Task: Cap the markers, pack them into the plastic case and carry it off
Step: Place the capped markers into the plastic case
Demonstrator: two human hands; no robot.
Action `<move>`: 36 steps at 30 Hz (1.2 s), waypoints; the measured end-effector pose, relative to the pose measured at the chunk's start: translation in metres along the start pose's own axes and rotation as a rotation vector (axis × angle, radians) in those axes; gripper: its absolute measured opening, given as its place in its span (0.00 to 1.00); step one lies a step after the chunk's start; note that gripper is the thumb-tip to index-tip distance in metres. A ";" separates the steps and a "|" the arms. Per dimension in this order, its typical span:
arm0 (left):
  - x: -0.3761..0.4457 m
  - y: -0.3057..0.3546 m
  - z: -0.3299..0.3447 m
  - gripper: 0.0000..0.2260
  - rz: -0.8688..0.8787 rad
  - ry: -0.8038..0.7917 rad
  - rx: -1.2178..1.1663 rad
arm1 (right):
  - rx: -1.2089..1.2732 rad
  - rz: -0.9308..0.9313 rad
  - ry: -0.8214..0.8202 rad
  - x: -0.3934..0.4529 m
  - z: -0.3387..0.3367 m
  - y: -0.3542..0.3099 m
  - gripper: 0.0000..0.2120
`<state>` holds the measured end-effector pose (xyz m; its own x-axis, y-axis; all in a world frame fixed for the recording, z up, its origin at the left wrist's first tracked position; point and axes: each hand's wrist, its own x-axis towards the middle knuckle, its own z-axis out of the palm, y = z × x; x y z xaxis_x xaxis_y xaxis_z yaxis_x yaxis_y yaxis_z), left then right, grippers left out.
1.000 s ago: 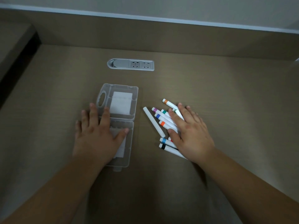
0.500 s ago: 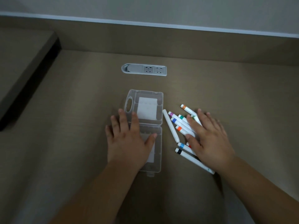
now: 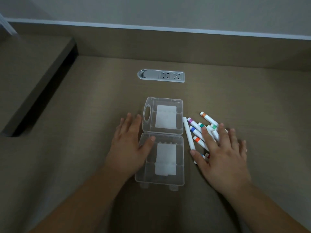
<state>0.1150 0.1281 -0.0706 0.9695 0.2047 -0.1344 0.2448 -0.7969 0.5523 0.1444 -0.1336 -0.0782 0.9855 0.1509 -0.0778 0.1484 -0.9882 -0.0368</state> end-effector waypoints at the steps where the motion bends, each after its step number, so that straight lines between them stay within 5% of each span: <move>1: 0.003 -0.009 -0.004 0.35 0.039 -0.008 0.046 | 0.000 0.001 0.003 0.001 0.000 0.001 0.37; 7: 0.011 -0.031 -0.003 0.33 0.237 -0.057 0.284 | -0.001 0.005 0.007 0.007 0.000 0.008 0.36; 29: 0.011 -0.032 0.000 0.30 0.241 -0.046 0.322 | 0.041 -0.061 -0.019 0.027 -0.008 0.023 0.35; 36: 0.012 -0.034 0.001 0.30 0.244 -0.053 0.317 | 0.335 -0.010 0.209 0.037 -0.022 0.045 0.22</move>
<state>0.1184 0.1573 -0.0923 0.9964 -0.0348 -0.0776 -0.0105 -0.9558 0.2937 0.1891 -0.1727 -0.0611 0.9848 0.1186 0.1272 0.1574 -0.9186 -0.3626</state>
